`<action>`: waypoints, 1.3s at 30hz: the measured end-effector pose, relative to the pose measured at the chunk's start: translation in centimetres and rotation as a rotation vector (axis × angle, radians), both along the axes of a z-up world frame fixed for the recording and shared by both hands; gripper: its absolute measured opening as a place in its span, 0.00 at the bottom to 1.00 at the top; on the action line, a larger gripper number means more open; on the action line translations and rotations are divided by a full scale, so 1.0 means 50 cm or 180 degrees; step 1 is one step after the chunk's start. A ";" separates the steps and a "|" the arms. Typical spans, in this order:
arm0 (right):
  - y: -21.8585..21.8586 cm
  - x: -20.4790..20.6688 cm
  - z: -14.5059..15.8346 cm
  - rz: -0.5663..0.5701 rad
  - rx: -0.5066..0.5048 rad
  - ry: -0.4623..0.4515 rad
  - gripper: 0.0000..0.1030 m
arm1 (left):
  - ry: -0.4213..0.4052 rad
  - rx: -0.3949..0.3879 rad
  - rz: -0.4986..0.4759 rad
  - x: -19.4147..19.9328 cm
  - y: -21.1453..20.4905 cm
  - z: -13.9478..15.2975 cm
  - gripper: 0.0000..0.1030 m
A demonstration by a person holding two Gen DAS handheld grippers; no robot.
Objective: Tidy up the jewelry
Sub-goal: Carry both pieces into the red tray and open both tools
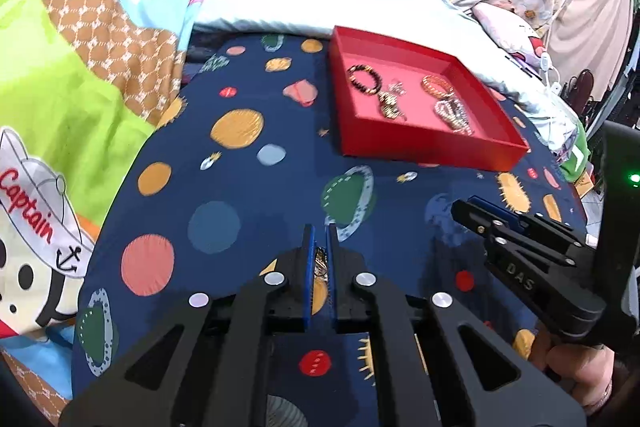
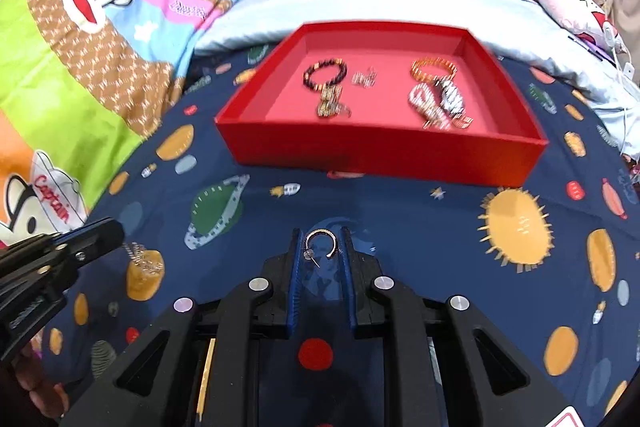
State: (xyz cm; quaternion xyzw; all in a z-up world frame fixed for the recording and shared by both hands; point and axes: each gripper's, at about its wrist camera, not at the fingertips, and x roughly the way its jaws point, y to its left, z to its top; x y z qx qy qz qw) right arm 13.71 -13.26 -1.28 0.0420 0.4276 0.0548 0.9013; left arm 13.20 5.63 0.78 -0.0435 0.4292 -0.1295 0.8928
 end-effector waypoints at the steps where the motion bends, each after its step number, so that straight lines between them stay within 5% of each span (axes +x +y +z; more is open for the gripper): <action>1: -0.005 -0.003 0.011 -0.0005 0.0024 -0.0028 0.15 | -0.0027 -0.0011 -0.0024 0.002 -0.006 0.011 0.04; 8: -0.061 0.003 0.106 -0.0017 0.0128 -0.0283 0.15 | -0.0275 -0.0149 -0.0261 0.051 -0.060 0.101 0.04; 16: -0.134 0.130 0.168 -0.0050 0.0126 -0.0429 0.15 | -0.0608 -0.0174 -0.0475 0.192 -0.176 0.185 0.04; 25: -0.190 0.289 0.114 -0.0158 0.0139 -0.0298 0.16 | -0.0538 -0.0139 -0.0578 0.344 -0.272 0.150 0.04; 36: -0.188 0.353 0.051 -0.0088 0.0161 -0.0144 0.17 | -0.0297 -0.0096 -0.0555 0.419 -0.298 0.080 0.06; 37: -0.188 0.353 0.051 -0.0095 0.0157 -0.0166 0.21 | -0.0299 -0.0102 -0.0517 0.422 -0.295 0.080 0.08; 39: -0.191 0.349 0.054 -0.0130 0.0167 -0.0199 0.24 | -0.0298 -0.0119 -0.0450 0.424 -0.287 0.084 0.29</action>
